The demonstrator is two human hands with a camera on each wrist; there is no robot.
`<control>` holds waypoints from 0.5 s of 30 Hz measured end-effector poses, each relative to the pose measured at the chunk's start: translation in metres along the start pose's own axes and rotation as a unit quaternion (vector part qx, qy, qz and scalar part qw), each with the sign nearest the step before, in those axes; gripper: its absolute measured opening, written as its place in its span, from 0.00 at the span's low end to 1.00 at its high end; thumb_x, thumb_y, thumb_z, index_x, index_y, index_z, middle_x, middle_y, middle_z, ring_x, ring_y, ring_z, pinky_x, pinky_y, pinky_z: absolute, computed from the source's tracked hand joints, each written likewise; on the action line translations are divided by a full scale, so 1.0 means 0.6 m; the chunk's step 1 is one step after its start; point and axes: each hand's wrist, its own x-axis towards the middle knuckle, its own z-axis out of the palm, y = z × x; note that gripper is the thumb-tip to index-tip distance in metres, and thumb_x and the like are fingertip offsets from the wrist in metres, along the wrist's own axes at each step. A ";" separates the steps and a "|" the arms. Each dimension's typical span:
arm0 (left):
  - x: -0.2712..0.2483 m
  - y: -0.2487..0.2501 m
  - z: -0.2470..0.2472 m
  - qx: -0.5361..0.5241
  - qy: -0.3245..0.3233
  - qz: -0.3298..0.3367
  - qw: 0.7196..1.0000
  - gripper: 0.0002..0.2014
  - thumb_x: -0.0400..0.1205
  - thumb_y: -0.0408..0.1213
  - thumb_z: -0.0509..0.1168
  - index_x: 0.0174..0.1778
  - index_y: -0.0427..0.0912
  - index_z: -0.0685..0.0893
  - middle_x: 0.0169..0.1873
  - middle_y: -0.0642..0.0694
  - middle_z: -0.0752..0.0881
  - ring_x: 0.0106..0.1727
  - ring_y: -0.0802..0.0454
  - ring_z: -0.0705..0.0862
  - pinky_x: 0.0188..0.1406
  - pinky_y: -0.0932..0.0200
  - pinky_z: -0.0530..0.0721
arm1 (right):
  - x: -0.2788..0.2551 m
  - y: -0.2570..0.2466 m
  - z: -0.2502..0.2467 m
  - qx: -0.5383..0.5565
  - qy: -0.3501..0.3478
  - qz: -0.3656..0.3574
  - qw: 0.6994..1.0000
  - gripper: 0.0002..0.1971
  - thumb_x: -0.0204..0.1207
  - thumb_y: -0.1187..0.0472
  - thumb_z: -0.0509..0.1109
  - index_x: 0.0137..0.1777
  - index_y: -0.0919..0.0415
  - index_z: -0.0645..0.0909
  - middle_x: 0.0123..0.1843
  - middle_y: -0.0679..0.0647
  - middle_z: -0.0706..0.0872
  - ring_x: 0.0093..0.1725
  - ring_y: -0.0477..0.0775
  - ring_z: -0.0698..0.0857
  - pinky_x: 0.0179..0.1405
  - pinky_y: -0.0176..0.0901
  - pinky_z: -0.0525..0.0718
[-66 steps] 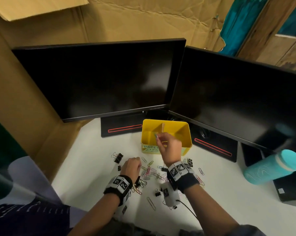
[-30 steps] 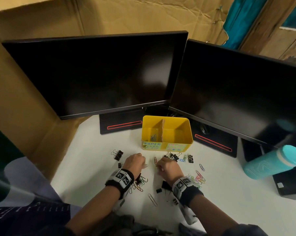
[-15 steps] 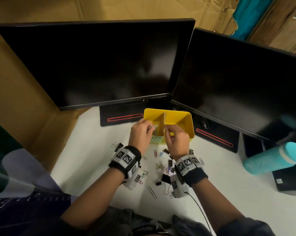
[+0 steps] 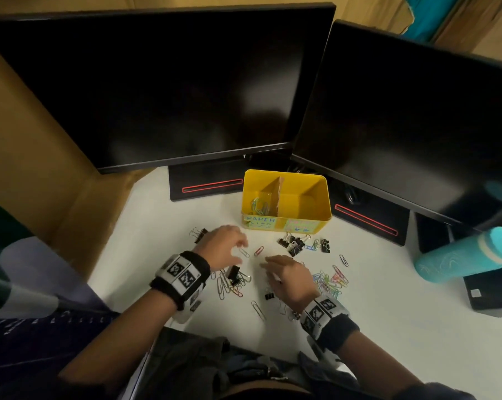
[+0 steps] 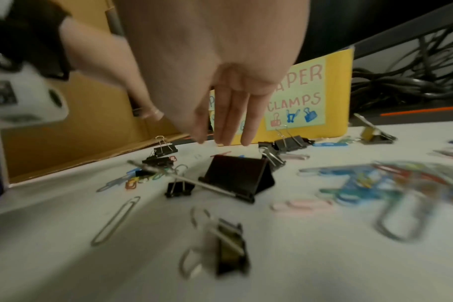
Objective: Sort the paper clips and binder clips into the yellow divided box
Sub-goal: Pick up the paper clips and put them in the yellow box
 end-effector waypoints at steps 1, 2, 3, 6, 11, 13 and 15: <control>-0.010 -0.003 0.013 0.029 -0.050 -0.008 0.998 0.18 0.71 0.41 0.75 0.55 0.48 0.82 0.51 0.50 0.81 0.52 0.52 0.79 0.51 0.56 0.79 | -0.013 0.003 -0.004 0.006 -0.001 -0.022 1.000 0.10 0.73 0.53 0.68 0.51 0.51 0.87 0.54 0.52 0.89 0.52 0.55 0.86 0.40 0.49 0.88; -0.017 -0.004 0.025 0.055 -0.085 -0.011 0.995 0.19 0.70 0.41 0.76 0.56 0.47 0.82 0.52 0.49 0.80 0.53 0.51 0.79 0.50 0.55 0.79 | -0.026 0.006 -0.006 0.001 -0.021 -0.044 0.999 0.11 0.73 0.46 0.67 0.47 0.48 0.88 0.51 0.48 0.89 0.51 0.52 0.85 0.37 0.45 0.85; -0.022 -0.003 0.036 0.077 -0.106 -0.014 0.991 0.20 0.69 0.41 0.76 0.56 0.46 0.82 0.53 0.48 0.80 0.53 0.49 0.79 0.49 0.53 0.79 | -0.038 0.012 -0.006 -0.002 -0.049 -0.062 0.997 0.13 0.73 0.42 0.67 0.43 0.48 0.88 0.47 0.46 0.88 0.48 0.49 0.84 0.34 0.42 0.83; -0.026 0.003 0.053 0.103 -0.106 -0.020 0.989 0.16 0.71 0.34 0.74 0.54 0.43 0.82 0.53 0.46 0.80 0.51 0.46 0.81 0.45 0.52 0.78 | -0.057 0.030 -0.014 -0.021 -0.085 -0.070 0.994 0.12 0.72 0.45 0.70 0.34 0.51 0.85 0.38 0.44 0.86 0.42 0.48 0.81 0.28 0.43 0.82; -0.013 0.008 0.052 0.042 -0.091 -0.024 0.995 0.09 0.69 0.31 0.74 0.43 0.41 0.84 0.48 0.46 0.81 0.45 0.47 0.82 0.42 0.55 0.81 | -0.048 0.034 -0.017 -0.053 -0.013 -0.030 0.998 0.12 0.65 0.66 0.73 0.49 0.58 0.87 0.49 0.53 0.90 0.47 0.55 0.85 0.37 0.47 0.88; 0.002 0.007 0.041 -0.015 -0.066 -0.038 0.997 0.07 0.69 0.31 0.75 0.40 0.41 0.86 0.45 0.45 0.84 0.41 0.51 0.81 0.41 0.58 0.82 | -0.031 0.029 -0.006 -0.080 -0.018 -0.018 0.997 0.19 0.64 0.71 0.70 0.57 0.61 0.85 0.54 0.56 0.90 0.49 0.59 0.86 0.44 0.53 0.88; 0.019 0.004 0.030 -0.070 -0.019 -0.055 0.996 0.05 0.72 0.30 0.74 0.41 0.39 0.87 0.43 0.43 0.87 0.38 0.53 0.82 0.42 0.61 0.82 | -0.021 0.021 0.009 -0.085 -0.042 -0.040 0.995 0.21 0.64 0.74 0.68 0.57 0.63 0.84 0.53 0.57 0.90 0.44 0.60 0.86 0.43 0.54 0.87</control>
